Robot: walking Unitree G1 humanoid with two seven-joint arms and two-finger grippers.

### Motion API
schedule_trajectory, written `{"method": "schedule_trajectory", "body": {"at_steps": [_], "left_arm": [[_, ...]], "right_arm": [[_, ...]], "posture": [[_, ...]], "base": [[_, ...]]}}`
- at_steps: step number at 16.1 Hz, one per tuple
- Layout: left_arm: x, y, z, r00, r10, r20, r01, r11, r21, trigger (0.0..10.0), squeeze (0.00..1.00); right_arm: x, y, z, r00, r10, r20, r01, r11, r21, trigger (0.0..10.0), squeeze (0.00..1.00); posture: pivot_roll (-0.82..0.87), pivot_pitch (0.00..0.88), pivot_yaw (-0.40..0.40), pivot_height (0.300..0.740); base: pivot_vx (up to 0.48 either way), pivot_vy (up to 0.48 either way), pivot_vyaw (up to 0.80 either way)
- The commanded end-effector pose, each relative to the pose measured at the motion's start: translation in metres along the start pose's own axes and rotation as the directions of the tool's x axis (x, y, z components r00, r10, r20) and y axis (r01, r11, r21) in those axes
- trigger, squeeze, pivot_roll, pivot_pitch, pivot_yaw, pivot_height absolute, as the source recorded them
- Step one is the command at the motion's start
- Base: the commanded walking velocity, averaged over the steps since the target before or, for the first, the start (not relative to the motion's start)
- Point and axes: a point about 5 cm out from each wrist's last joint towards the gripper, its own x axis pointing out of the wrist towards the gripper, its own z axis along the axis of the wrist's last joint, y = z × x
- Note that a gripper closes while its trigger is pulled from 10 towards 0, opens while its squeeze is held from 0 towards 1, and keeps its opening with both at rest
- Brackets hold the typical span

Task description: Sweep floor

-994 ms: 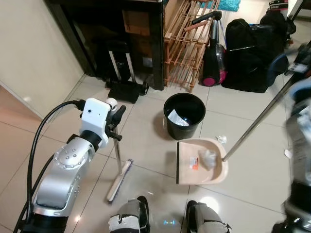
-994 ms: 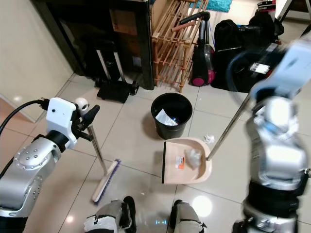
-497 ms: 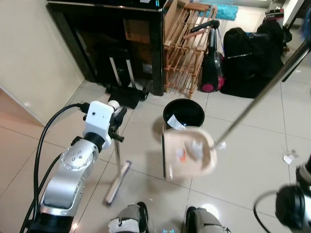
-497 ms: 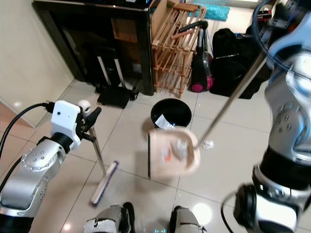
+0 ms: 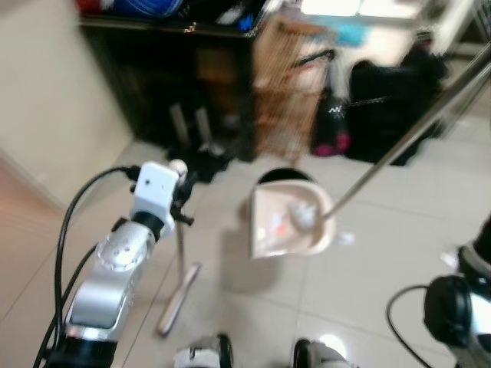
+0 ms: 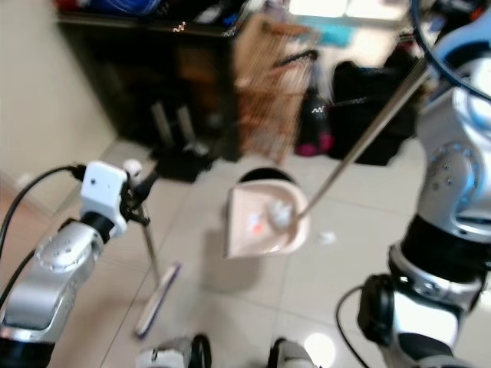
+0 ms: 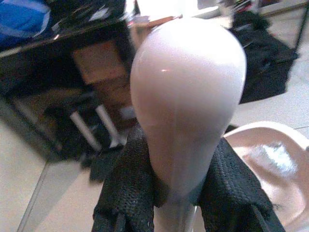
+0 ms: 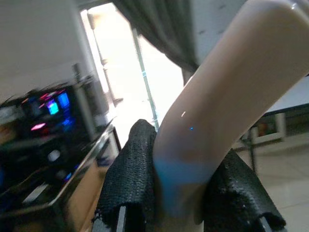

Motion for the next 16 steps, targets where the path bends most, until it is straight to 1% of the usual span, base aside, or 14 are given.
{"method": "schedule_trajectory", "body": {"at_steps": [1,2,10,13,16], "left_arm": [[0.0,0.002,0.009,0.999,0.008,0.051,-0.009,1.0,0.014,10.0,0.0],[0.0,0.002,0.009,0.999,0.009,0.051,-0.01,1.0,0.016,10.0,0.0],[-0.003,0.004,0.007,0.999,0.015,0.046,-0.016,1.0,0.019,10.0,0.0],[-0.006,0.006,0.006,0.999,0.022,0.042,-0.023,1.0,0.02,10.0,0.0],[-0.006,0.006,0.006,0.999,0.022,0.041,-0.023,1.0,0.02,10.0,0.0]], "right_arm": [[0.001,0.001,0.011,0.998,-0.012,0.062,0.01,1.0,0.029,10.0,0.0],[0.002,0.001,0.01,0.998,-0.013,0.064,0.011,0.999,0.032,10.0,0.0],[0.004,0.011,0.004,0.998,0.01,0.069,-0.014,0.998,0.053,10.0,0.0],[0.004,0.019,0.0,0.998,0.029,0.058,-0.031,0.999,0.029,10.0,0.0],[0.005,0.02,-0.002,0.998,0.026,0.056,-0.028,0.999,0.025,10.0,0.0]], "posture": [[-0.01,0.111,0.061,0.74],[-0.01,0.111,0.061,0.74],[0.0,0.109,0.056,0.74],[0.01,0.107,0.052,0.74],[0.01,0.104,0.051,0.74]], "base": [[0.33,0.0,-0.54],[0.33,0.0,-0.54],[0.332,0.0,0.0],[0.33,0.0,0.0],[0.331,0.0,0.0]]}}
